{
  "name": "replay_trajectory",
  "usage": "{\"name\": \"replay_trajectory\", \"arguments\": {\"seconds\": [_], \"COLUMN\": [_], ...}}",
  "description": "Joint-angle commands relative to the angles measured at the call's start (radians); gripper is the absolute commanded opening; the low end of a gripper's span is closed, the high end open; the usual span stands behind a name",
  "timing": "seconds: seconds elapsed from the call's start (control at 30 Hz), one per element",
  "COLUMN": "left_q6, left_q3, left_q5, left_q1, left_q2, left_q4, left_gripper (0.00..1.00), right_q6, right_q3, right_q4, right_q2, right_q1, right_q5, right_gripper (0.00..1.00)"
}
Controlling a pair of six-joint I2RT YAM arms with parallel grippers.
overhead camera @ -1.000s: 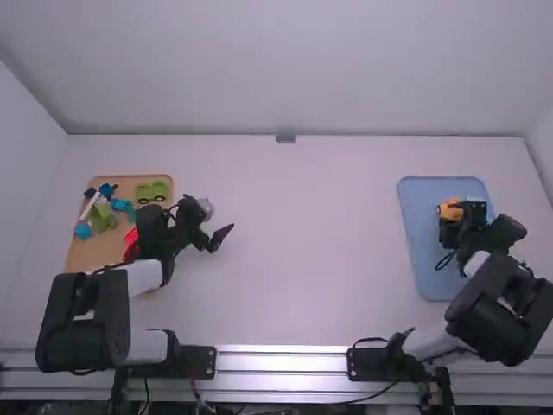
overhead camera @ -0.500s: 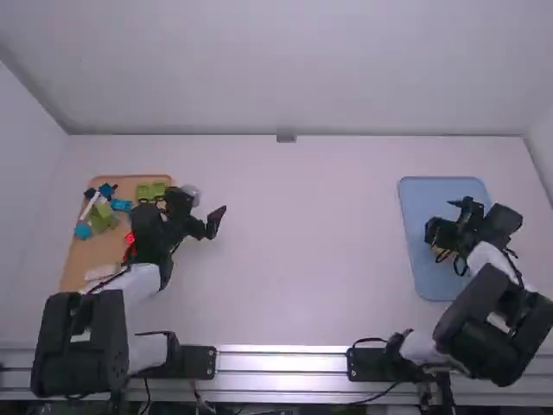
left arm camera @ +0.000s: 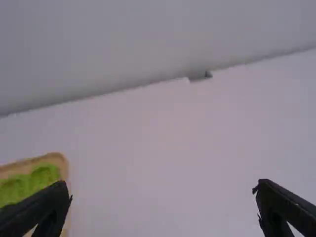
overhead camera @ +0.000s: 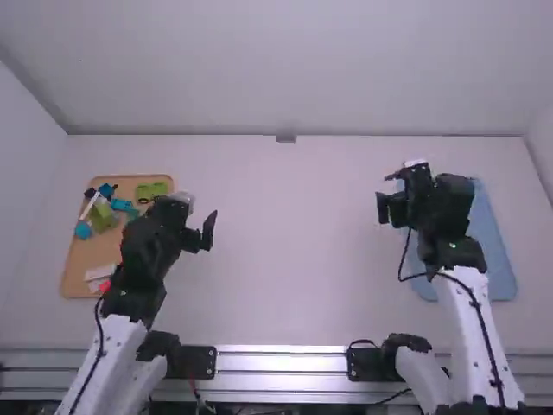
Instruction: Assemble lego blocks to make yellow taxi
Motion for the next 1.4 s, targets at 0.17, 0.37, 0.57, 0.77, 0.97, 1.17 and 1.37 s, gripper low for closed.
{"name": "replay_trajectory", "arguments": {"seconds": [0.17, 0.37, 0.57, 0.77, 0.97, 1.17, 1.37], "left_q6": [-0.018, -0.057, -0.115, -0.115, -0.115, -0.115, -0.115], "left_q3": [0.042, -0.005, -0.098, -0.214, -0.345, -0.485, -0.485], "left_q5": [-0.019, -0.058, -0.111, -0.111, -0.111, -0.111, -0.111], "left_q1": [-0.015, 0.025, 0.082, 0.082, 0.082, 0.082, 0.082], "left_q2": [-0.245, -0.323, -0.416, -0.533, -0.663, -0.664, -0.664], "left_q4": [-0.021, -0.001, 0.006, 0.006, 0.006, 0.006, 0.006], "left_gripper": [0.99, 0.95, 0.86, 0.74, 0.61, 0.47, 0.33], "right_q6": [-0.309, -0.385, -0.297, -0.19, -0.067, 0.08, 0.22], "right_q3": [0.021, -0.018, -0.106, -0.213, -0.337, -0.483, -0.623], "right_q4": [0.0, 0.04, 0.128, 0.235, 0.272, 0.272, 0.272], "right_q2": [-0.04, -0.078, -0.166, -0.273, -0.397, -0.544, -0.683], "right_q1": [0.218, 0.222, 0.135, 0.044, 0.044, 0.044, 0.044], "right_q5": [0.009, 0.047, 0.134, 0.19, 0.19, 0.19, 0.19], "right_gripper": [0.99, 0.95, 0.86, 0.76, 0.63, 0.49, 0.35]}}
